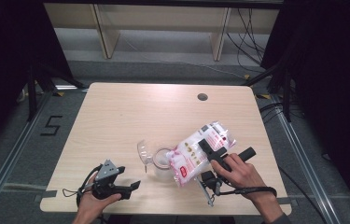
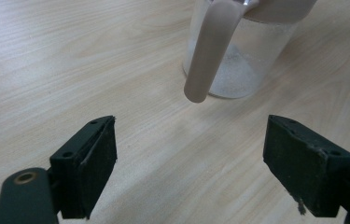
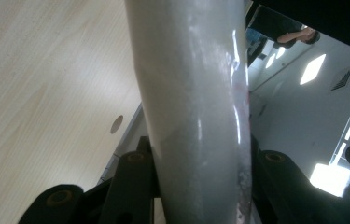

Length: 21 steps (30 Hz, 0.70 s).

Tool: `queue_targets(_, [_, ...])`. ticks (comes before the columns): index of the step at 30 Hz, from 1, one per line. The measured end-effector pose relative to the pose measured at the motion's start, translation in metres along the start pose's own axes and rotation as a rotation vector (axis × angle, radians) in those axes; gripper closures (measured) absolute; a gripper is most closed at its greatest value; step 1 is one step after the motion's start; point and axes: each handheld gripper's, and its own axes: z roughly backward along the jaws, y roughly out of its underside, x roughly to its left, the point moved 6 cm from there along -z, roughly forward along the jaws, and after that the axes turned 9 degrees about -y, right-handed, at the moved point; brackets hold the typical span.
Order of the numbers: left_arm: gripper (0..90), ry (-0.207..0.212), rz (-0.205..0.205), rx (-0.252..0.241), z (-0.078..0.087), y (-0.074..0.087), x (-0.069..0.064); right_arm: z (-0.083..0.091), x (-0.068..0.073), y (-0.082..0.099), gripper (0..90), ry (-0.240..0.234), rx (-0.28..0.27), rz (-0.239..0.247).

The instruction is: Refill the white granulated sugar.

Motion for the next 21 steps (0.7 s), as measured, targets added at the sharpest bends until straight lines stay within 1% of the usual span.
queue_targets(1, [17.1, 0.0, 0.0, 0.001, 0.0001, 0.0, 0.0, -0.0004, 0.0026, 0.0002, 69.0, -0.01, 0.002, -0.015])
queue_targets(3, [17.1, 0.0, 0.001, 0.0, 0.0, 0.0, -0.0001, -0.001, 0.0032, -0.0001, 69.0, -0.017, -0.001, -0.019])
queue_targets(4, [17.1, 0.0, 0.0, 0.0, 0.0001, 0.0, 0.0, -0.0009, 0.0022, -0.0005, 69.1, -0.015, 0.002, -0.004])
queue_targets(5, [17.1, 0.001, 0.009, -0.006, -0.0003, -0.0004, -0.0006, -0.0009, 0.0025, -0.0006, 69.1, -0.012, 0.006, -0.003])
queue_targets(6, [17.1, 0.0, 0.006, -0.005, -0.0003, -0.0004, -0.0003, -0.0011, 0.0025, -0.0011, 69.2, -0.021, 0.01, -0.001])
queue_targets(8, [17.1, 0.002, 0.01, -0.004, -0.0003, -0.0002, -0.0007, 0.0, 0.0026, -0.0004, 69.2, -0.021, 0.021, 0.015])
queue_targets(9, [17.1, 0.001, 0.001, 0.0, 0.0001, 0.0001, -0.0002, 0.0, 0.0016, -0.0007, 69.3, -0.016, 0.018, 0.021])
queue_targets(12, [17.1, 0.001, 0.001, -0.001, 0.0, 0.0, -0.0002, 0.0002, 0.0008, -0.0007, 69.3, -0.008, 0.007, 0.008])
queue_targets(15, [17.1, 0.001, 0.001, 0.001, 0.0001, 0.0, 0.0, 0.0007, 0.0001, -0.0003, 69.4, -0.02, -0.001, 0.0])
queue_targets(16, [17.1, 0.001, 0.0, 0.001, 0.0, 0.0, 0.0001, 0.001, 0.0001, -0.0004, 69.4, -0.027, 0.003, -0.001])
queue_targets(17, [17.1, 0.001, 0.001, 0.002, 0.0, 0.0001, -0.0001, 0.0018, -0.0002, 0.0002, 69.4, -0.032, 0.012, 0.008])
queue_targets(18, [17.1, 0.0, 0.002, 0.001, -0.0001, 0.0001, -0.0002, 0.0017, 0.0007, -0.0003, 69.5, -0.024, 0.008, 0.003])
queue_targets(19, [17.1, 0.001, 0.001, 0.0, -0.0001, 0.0, -0.0003, 0.0021, 0.0013, -0.0005, 69.6, -0.027, 0.016, 0.001])
queue_targets(20, [17.1, 0.001, -0.001, 0.0, -0.0001, 0.0, -0.0002, 0.0025, -0.0007, -0.0012, 69.7, -0.03, 0.026, 0.032])
queue_targets(21, [17.1, 0.001, 0.0, 0.001, 0.0, 0.0, -0.0002, 0.0029, -0.0013, -0.0018, 69.7, -0.023, 0.036, 0.045])
